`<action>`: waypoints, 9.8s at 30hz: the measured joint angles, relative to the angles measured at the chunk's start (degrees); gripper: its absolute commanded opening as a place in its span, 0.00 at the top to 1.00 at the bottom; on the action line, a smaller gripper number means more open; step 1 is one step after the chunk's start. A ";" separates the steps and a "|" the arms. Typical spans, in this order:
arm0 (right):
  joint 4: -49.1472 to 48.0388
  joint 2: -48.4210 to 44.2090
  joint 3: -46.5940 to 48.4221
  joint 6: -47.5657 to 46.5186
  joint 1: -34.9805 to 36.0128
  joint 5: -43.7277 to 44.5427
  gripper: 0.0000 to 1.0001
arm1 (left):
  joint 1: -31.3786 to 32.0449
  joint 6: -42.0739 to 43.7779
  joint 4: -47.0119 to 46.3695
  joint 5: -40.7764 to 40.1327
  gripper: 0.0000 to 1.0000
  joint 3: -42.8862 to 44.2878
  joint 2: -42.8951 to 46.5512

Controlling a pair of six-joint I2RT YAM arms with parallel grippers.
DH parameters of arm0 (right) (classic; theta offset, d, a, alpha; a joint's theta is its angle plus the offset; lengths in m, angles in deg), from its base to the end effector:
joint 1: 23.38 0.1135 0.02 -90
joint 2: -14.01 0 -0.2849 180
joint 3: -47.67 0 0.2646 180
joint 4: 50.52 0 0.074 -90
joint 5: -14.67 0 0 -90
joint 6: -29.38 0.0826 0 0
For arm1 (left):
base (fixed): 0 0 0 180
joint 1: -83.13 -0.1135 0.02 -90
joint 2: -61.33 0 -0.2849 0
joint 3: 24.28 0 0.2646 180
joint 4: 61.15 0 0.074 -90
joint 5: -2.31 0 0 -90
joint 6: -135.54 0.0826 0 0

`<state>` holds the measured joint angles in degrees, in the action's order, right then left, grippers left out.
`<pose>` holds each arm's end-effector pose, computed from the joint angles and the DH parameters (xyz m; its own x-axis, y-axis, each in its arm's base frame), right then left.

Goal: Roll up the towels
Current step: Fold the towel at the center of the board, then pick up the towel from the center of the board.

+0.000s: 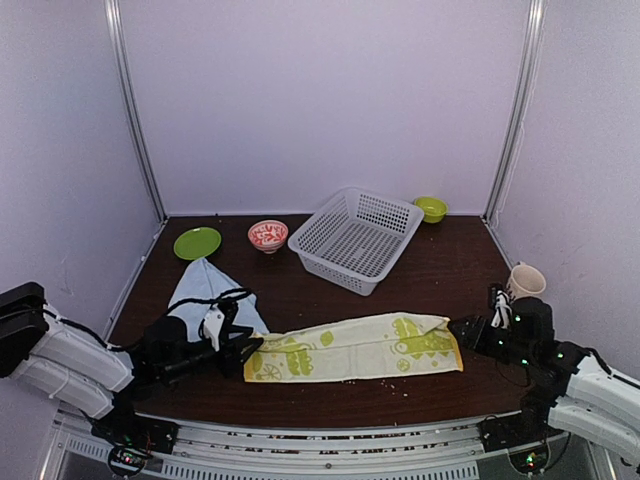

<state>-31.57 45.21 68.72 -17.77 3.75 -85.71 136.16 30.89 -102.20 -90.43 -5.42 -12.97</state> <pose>0.1467 0.0919 0.1390 -0.7177 0.3839 -0.5810 -0.1372 0.7400 0.6585 0.1503 -0.1930 0.1310 -0.3394 0.0308 -0.9401 0.7073 0.6672 -0.2335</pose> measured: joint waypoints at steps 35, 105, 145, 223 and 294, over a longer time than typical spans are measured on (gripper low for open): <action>7.21 5.95 5.64 8.66 1.20 -0.52 0.42 | 3.69 -58.45 69.70 -5.40 0.49 19.28 19.10; 4.79 21.75 5.64 14.08 4.04 -7.41 0.57 | 2.03 -76.26 59.65 4.48 1.00 22.12 4.85; 21.33 17.84 12.50 6.60 5.64 6.86 1.00 | -3.98 -60.76 74.51 0.31 1.00 26.38 9.88; 8.66 45.42 22.86 0.92 4.13 6.45 0.70 | -9.31 -36.20 77.70 8.79 1.00 45.81 -19.47; 24.55 22.86 14.40 19.61 6.19 12.87 0.41 | 3.45 -32.20 77.75 6.88 0.74 47.50 -17.68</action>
<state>-7.02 68.07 83.13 1.84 9.94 -72.83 139.62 -1.31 -24.45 -83.55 42.08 -30.65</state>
